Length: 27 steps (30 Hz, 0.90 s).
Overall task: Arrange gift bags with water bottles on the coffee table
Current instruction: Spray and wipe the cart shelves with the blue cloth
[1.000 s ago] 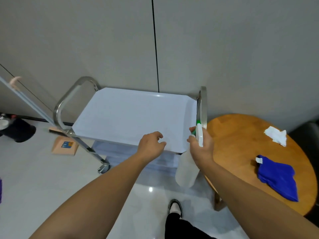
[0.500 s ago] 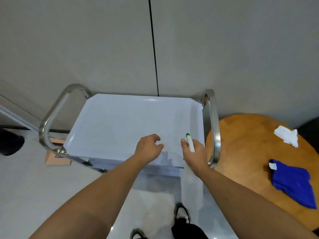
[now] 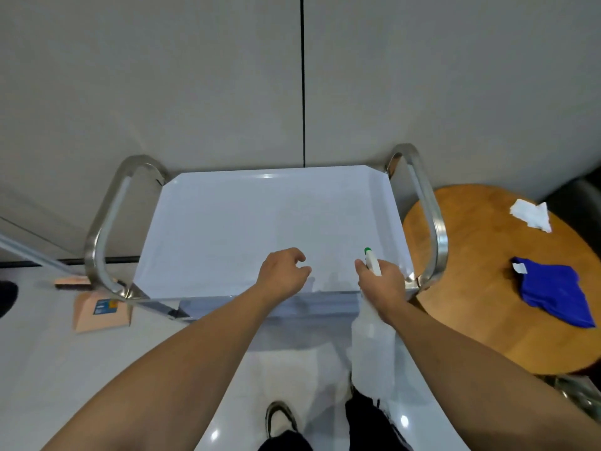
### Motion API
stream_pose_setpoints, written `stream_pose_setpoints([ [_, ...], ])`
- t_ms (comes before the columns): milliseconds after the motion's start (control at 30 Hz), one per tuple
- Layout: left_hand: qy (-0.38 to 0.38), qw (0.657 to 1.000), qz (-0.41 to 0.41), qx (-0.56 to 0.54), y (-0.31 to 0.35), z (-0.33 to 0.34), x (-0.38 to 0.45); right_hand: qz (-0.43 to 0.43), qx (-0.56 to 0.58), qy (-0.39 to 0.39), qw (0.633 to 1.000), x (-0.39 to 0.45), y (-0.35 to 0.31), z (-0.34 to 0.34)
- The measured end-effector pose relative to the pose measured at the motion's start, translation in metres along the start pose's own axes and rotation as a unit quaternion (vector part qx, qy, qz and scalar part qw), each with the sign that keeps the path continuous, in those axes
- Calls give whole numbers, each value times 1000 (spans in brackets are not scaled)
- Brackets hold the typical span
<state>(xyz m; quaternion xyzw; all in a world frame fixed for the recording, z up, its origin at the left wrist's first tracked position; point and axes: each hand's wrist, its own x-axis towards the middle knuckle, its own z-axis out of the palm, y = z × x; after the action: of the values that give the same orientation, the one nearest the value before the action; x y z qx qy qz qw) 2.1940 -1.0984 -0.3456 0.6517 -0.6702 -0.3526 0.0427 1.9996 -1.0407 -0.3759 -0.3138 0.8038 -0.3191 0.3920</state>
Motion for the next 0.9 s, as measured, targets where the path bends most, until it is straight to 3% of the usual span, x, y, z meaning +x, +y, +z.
stream_pose_setpoints([
  [133,-4,1000,7,-6,-9,-5,-3,-15,-13,-12,1000,-7,-4,5],
  [300,-20,1000,-14,-11,-16,-4,4,28,15,-3,1000,2,-12,21],
  [567,1,997,-77,-8,-30,-12,15,11,21,-120,992,17,-48,70],
  [767,25,991,-132,-22,-66,-33,11,-11,-49,-99,994,9,-72,113],
  [900,42,986,-156,-36,-91,-51,8,-29,-41,-132,990,-6,-84,134],
])
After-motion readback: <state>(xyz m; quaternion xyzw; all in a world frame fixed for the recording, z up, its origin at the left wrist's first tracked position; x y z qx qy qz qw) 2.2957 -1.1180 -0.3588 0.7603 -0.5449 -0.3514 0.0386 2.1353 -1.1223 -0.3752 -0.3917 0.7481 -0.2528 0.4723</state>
